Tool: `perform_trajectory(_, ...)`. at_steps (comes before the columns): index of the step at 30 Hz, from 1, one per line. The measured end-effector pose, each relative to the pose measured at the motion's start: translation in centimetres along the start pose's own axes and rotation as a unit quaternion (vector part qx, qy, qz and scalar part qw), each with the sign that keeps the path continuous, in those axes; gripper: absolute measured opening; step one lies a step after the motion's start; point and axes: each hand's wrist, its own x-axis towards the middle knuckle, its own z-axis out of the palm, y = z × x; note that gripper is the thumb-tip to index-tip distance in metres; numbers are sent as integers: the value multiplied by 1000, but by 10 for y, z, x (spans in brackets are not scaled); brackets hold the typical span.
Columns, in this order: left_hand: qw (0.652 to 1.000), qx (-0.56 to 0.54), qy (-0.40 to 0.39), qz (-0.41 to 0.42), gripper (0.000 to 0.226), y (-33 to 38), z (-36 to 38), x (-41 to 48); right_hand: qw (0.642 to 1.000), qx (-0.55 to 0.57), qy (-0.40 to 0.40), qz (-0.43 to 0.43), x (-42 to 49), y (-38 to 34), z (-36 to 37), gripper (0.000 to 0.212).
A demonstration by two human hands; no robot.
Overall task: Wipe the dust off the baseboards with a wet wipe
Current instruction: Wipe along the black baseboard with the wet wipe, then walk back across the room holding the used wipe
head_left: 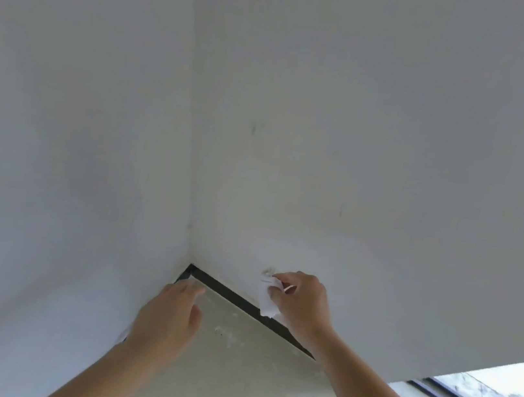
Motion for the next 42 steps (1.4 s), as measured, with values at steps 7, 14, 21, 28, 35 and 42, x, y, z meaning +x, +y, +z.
perform_trajectory(7, 995, -33, 63, -76, 42, 75, -162, -111, 991, -27, -95, -92, -75, -146, -107, 23)
perform_trajectory(14, 941, -103, 166, -277, 45, 115, -173, -236, 942, -55, -258, -207, -139, -192, -125, 18)
perform_trajectory(21, 856, -138, 216, -448, 45, 121, -168, -382, 841, -79, -393, -363, -236, -258, -94, 16)
perform_trajectory(28, 730, -187, 324, -572, 44, 126, -129, -556, 718, -100, -521, -450, -405, -285, -26, 12)
perform_trajectory(35, 569, -230, 386, -689, 42, 138, -58, -785, 563, -145, -628, -517, -654, -280, 53, 11)
perform_trajectory(42, 391, -262, 427, -772, 41, 184, 6, -997, 423, -152, -708, -545, -905, -248, 84, 16)
